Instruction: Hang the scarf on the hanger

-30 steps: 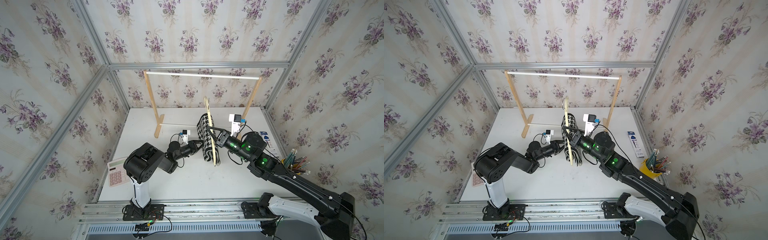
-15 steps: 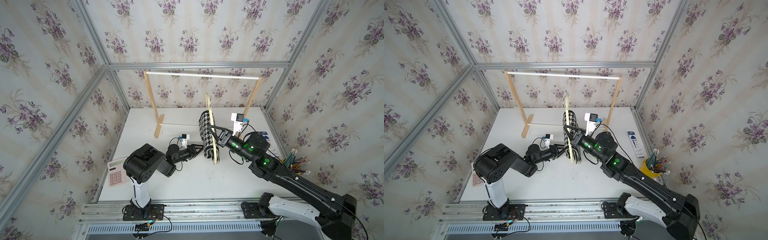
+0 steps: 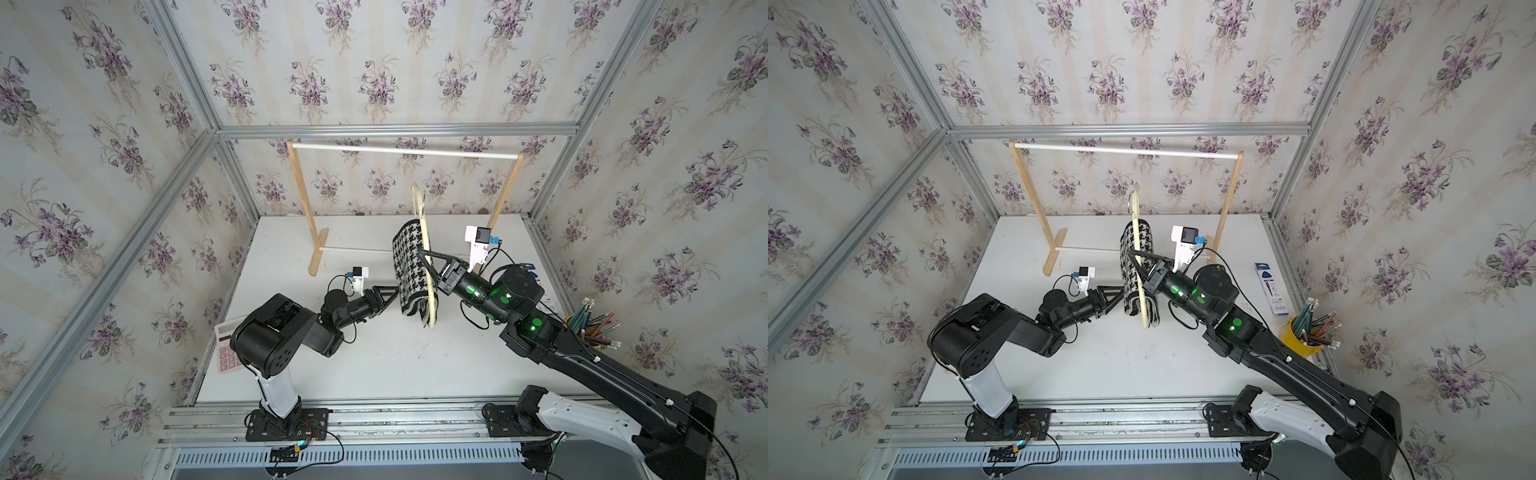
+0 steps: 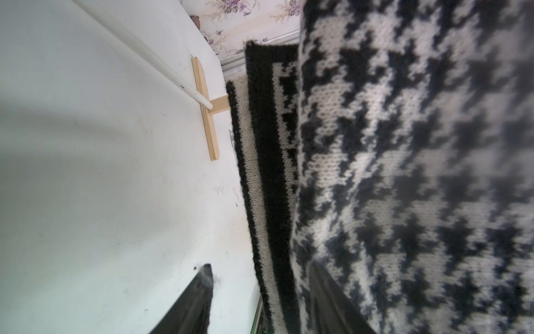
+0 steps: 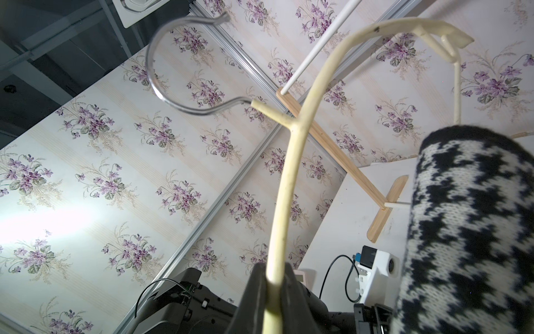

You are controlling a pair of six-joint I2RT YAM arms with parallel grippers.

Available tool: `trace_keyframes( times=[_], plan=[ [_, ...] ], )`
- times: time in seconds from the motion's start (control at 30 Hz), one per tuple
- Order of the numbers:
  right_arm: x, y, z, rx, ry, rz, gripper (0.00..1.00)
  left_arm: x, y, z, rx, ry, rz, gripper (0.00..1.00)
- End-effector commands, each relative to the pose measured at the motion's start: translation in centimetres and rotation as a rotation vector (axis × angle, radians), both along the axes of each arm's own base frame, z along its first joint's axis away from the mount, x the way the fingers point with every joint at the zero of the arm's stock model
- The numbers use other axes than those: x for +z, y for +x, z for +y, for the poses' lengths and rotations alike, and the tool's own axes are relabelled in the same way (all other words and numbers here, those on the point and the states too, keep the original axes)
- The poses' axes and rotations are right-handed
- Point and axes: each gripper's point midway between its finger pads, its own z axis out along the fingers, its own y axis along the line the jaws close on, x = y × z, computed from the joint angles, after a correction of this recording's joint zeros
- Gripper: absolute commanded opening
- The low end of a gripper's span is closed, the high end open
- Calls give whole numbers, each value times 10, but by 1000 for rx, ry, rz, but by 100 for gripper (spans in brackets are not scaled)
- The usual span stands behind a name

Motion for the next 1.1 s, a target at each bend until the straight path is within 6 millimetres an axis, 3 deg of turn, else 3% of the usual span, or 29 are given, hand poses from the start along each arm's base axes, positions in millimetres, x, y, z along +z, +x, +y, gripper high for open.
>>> trace_keyframes(
  times=[0.0,0.27,0.6,1.07],
  plan=[
    [23,-8,-3,19,44,-77,0,9,4,-1,-13,-14,-32,54],
    [30,-19,-3,60,13,-95,0,38,14,11,-27,-34,-137,55],
    [37,-26,8,136,13,-98,0,76,5,8,-117,-43,-314,55],
    [47,-28,12,165,41,-109,0,71,1,6,-130,-16,-360,60]
  ],
)
